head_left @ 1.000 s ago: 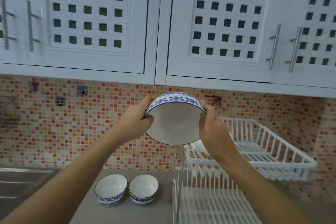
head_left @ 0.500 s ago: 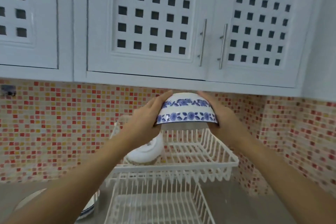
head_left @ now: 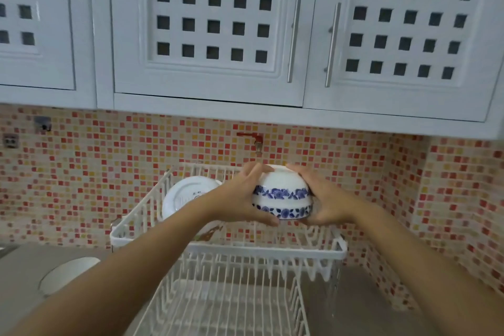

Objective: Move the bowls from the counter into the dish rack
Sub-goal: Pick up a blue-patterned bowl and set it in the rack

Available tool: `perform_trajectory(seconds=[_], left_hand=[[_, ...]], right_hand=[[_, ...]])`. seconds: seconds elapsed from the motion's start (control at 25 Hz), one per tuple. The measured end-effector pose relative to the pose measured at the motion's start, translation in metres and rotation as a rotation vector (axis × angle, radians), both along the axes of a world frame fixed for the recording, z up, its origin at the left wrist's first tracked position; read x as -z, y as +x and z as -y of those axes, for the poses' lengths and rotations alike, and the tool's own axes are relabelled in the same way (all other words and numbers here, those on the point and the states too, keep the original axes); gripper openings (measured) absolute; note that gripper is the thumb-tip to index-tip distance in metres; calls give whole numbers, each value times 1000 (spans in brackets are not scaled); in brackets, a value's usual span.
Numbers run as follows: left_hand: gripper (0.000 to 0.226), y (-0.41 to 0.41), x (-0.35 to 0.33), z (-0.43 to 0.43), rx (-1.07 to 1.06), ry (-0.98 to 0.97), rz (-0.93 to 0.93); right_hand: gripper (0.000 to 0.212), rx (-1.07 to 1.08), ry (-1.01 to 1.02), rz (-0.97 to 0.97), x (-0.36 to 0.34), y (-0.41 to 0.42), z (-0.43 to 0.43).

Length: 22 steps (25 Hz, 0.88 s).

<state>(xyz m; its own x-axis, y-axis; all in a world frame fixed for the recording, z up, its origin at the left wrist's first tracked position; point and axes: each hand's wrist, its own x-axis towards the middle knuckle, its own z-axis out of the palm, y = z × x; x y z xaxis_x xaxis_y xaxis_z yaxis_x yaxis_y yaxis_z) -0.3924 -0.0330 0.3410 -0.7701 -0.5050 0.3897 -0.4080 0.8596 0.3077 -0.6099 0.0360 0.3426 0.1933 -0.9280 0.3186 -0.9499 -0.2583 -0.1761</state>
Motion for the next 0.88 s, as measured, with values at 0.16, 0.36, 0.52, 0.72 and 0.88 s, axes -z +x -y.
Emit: perform_trajectory(seconds=[0.16,0.36,0.52,0.72,0.88], left_hand=[[91,-14,20,9,-30,64,72],[87,-31,35,18,-142,43,237],[89,-38,49,27,-186,31,344],[101,-45,60,33,-252,-87,456],[98,-44,63,35,-268,-56,466]], right_hand=[[110,-17,194,-5,4,-6,9],[110,38,238,-174,19,-6,27],[116,86,211,-294,39,-6,40],[114,153,215,-345,45,-1,48],[113,153,246,-336,46,-2,46]])
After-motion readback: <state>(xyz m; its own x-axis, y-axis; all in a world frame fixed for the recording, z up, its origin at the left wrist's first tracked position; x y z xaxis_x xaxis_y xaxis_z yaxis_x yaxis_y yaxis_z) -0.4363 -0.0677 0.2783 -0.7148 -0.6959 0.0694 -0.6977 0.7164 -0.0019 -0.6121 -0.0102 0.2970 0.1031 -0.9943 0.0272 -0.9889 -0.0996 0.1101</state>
